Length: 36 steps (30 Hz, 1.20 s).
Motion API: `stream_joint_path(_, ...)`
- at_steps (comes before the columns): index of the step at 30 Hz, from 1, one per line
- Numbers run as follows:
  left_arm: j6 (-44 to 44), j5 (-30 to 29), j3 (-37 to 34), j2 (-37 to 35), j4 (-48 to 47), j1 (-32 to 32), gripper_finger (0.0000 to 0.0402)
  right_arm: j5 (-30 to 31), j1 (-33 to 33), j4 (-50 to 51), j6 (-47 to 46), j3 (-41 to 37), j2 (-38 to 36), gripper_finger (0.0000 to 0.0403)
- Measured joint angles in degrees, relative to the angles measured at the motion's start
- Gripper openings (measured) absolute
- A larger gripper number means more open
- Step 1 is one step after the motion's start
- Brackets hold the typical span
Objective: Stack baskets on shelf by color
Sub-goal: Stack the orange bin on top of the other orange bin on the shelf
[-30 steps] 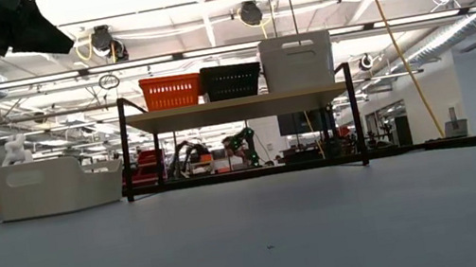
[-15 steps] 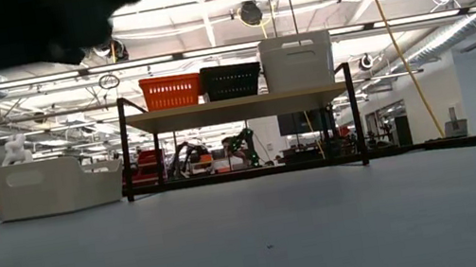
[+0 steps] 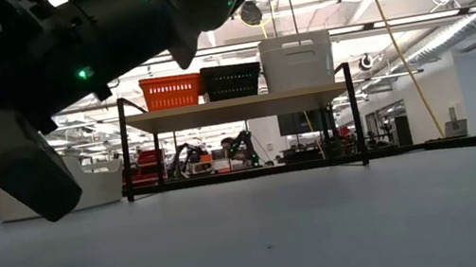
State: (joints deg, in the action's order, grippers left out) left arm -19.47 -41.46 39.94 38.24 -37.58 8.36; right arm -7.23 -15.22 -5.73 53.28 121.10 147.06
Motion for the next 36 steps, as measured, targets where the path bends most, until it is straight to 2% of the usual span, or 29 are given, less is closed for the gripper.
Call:
stream_joint_path(8, -0.19, -0.03, 0.00, 0.00, 0.02, 0.00, 0.0140, -1.72, -0.17, -3.77, 8.97, 0.01, 0.50, 0.0131)
stream_joint_path(10, -0.19, -0.03, 0.00, 0.00, 0.02, 0.00, 0.0140, -2.51, 0.05, -6.20, 8.97, 0.02, 0.87, 0.0131)
stream_joint_path(21, -0.21, -0.03, 0.00, 0.00, -0.35, 0.00, 0.0140, -9.48, 2.47, -4.85, 12.30, 0.00, 0.96, 0.0131)
stream_joint_path(30, -1.51, -0.03, 0.00, 0.00, -0.37, 0.00, 0.0140, -11.10, 2.61, -4.73, 12.60, 0.00, 1.04, 0.0130)
stream_joint_path(36, -2.12, -0.04, 0.00, 0.00, -0.43, -0.02, 0.0140, -11.04, 2.60, -10.01, 13.15, 0.03, 3.66, 0.0130)
